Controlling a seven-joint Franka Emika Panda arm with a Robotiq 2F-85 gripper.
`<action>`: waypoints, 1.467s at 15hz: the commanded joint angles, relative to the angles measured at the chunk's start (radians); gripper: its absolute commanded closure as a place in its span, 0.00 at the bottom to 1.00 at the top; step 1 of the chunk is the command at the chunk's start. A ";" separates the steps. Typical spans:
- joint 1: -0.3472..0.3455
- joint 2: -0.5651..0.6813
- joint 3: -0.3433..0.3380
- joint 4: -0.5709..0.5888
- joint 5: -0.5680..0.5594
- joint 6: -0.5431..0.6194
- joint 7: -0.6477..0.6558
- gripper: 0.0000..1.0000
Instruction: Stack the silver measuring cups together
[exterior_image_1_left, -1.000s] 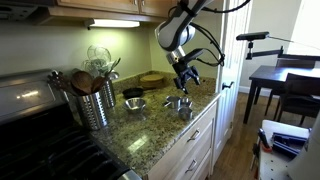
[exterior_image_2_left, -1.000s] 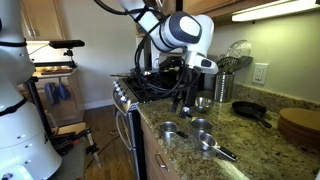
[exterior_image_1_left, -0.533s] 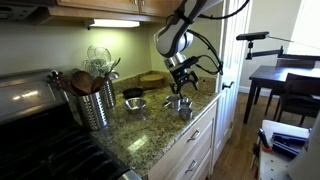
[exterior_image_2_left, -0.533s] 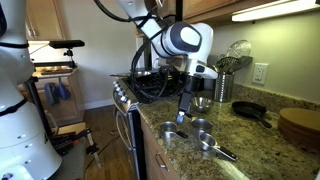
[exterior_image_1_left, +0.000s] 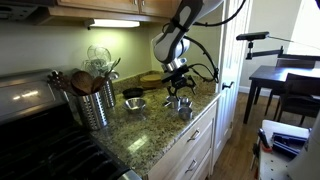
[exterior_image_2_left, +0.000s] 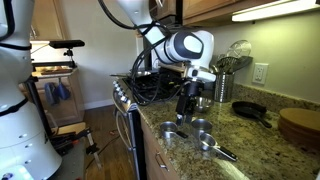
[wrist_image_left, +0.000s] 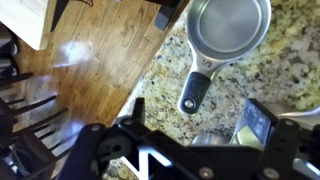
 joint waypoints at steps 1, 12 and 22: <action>0.038 0.010 -0.029 0.008 -0.014 -0.026 0.168 0.00; 0.037 0.023 -0.027 -0.033 -0.013 -0.067 0.352 0.02; 0.035 0.035 -0.024 -0.033 -0.009 -0.068 0.377 0.09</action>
